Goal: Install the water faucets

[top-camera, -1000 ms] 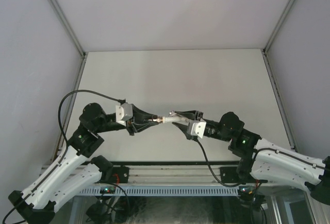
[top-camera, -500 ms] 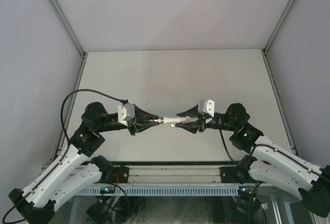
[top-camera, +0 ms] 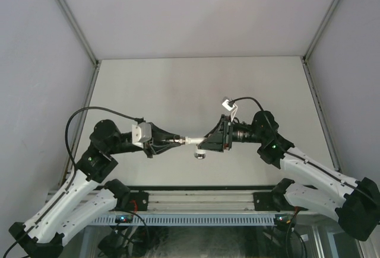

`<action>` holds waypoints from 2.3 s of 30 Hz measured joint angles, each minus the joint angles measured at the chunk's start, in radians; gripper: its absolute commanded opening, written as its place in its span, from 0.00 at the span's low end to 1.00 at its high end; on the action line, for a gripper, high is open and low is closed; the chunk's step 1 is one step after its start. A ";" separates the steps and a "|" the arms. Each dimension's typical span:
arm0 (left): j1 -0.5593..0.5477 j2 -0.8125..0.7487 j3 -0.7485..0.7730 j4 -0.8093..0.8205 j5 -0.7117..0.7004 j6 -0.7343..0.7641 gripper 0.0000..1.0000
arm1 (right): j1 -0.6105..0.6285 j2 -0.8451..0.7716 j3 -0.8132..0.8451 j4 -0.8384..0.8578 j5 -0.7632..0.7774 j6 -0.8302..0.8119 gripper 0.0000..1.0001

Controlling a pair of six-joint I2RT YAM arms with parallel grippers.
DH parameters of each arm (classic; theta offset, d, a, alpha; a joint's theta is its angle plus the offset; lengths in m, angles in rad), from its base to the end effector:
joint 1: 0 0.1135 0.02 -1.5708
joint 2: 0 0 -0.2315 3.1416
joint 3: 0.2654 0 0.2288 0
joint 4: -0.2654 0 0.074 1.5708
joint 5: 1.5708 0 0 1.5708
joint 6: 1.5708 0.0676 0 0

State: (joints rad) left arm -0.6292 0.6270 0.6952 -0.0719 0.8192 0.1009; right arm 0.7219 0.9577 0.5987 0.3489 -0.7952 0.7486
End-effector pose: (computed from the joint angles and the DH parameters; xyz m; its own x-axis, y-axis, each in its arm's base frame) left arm 0.1075 -0.1393 0.3238 0.0970 0.0145 -0.9952 0.9878 0.1212 0.0980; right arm 0.1452 0.1921 0.2802 -0.6852 0.0317 -0.7277 -0.7264 0.0439 0.6859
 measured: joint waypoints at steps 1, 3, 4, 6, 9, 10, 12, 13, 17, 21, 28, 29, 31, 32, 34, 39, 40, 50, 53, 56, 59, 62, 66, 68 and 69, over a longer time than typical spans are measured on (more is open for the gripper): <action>0.001 -0.002 0.000 0.000 0.000 0.001 0.00 | -0.001 0.008 0.000 0.007 -0.001 0.057 0.00; 0.002 -0.009 0.000 0.000 0.000 0.006 0.00 | -0.004 0.021 0.000 0.022 -0.006 0.153 0.00; 0.002 -0.014 0.000 0.001 0.000 0.008 0.00 | -0.008 0.027 0.000 0.029 -0.010 0.204 0.00; 0.003 -0.019 0.000 0.002 -0.002 0.016 0.00 | -0.016 0.041 0.000 0.040 -0.017 0.304 0.00; 0.003 -0.018 0.000 0.001 -0.007 0.026 0.00 | -0.024 0.068 0.001 0.077 -0.035 0.428 0.01; 0.004 -0.019 0.000 0.001 -0.008 0.027 0.00 | -0.027 0.080 0.001 0.093 -0.046 0.467 0.04; 0.005 -0.022 0.000 0.001 -0.010 0.028 0.00 | -0.029 0.102 0.001 0.130 -0.060 0.534 0.16; 0.006 -0.025 0.000 0.001 -0.012 0.031 0.00 | -0.030 0.111 0.001 0.145 -0.065 0.559 0.25; 0.007 -0.028 0.000 0.004 -0.014 0.034 0.00 | -0.033 0.105 0.001 0.150 -0.058 0.583 0.51; 0.001 -0.017 0.000 0.008 -0.027 0.043 0.00 | -0.032 0.054 0.001 0.101 0.012 0.557 0.63; 0.001 -0.012 0.000 0.006 -0.031 0.043 0.00 | -0.040 -0.081 0.010 -0.065 0.199 0.420 0.73; 0.001 -0.011 0.000 0.006 -0.032 0.042 0.00 | -0.040 -0.096 0.012 -0.082 0.223 0.394 0.73; 0.001 -0.011 0.000 0.006 -0.031 0.042 0.00 | -0.041 -0.124 0.012 -0.111 0.270 0.346 0.75; 0.001 -0.011 0.000 0.006 -0.031 0.042 0.00 | -0.041 -0.138 0.012 -0.124 0.291 0.319 0.75; 0.001 -0.011 0.000 0.006 -0.031 0.042 0.00 | -0.041 -0.167 0.012 -0.145 0.333 0.249 0.76; 0.001 -0.013 0.000 0.006 -0.031 0.041 0.00 | -0.041 -0.257 0.012 -0.184 0.438 -0.007 0.78; 0.001 -0.013 0.000 0.006 -0.031 0.041 0.00 | -0.041 -0.277 0.012 -0.188 0.449 -0.070 0.79; 0.000 -0.004 0.000 0.006 -0.038 -0.015 0.00 | 0.044 -0.453 0.015 -0.283 0.380 -1.116 0.89; 0.000 0.010 0.000 0.003 -0.039 -0.041 0.00 | 0.167 -0.448 -0.007 -0.326 0.466 -1.414 0.88; 0.001 0.031 0.017 -0.022 -0.042 -0.065 0.00 | 0.286 -0.425 -0.050 -0.344 0.578 -1.653 0.88; 0.001 0.056 0.048 -0.049 -0.050 -0.083 0.00 | 0.351 -0.403 -0.105 -0.323 0.662 -1.823 0.88; 0.001 0.068 0.074 -0.058 -0.050 -0.102 0.00 | 0.368 -0.386 -0.135 -0.315 0.716 -1.944 0.88; 0.001 0.069 0.090 -0.058 -0.051 -0.122 0.00 | 0.378 -0.378 -0.151 -0.278 0.764 -2.053 0.90; 0.001 0.070 0.091 -0.059 -0.053 -0.132 0.00 | 0.393 -0.370 -0.169 -0.217 0.779 -2.100 0.90; 0.001 0.072 0.091 -0.058 -0.053 -0.136 0.00 | 0.400 -0.366 -0.175 -0.193 0.785 -2.115 0.90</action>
State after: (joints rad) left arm -0.6281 0.6987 0.7860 -0.1303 0.7658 -0.0353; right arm 1.1221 0.5915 0.4232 0.1555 -0.0097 -1.3659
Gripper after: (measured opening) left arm 0.281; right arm 0.900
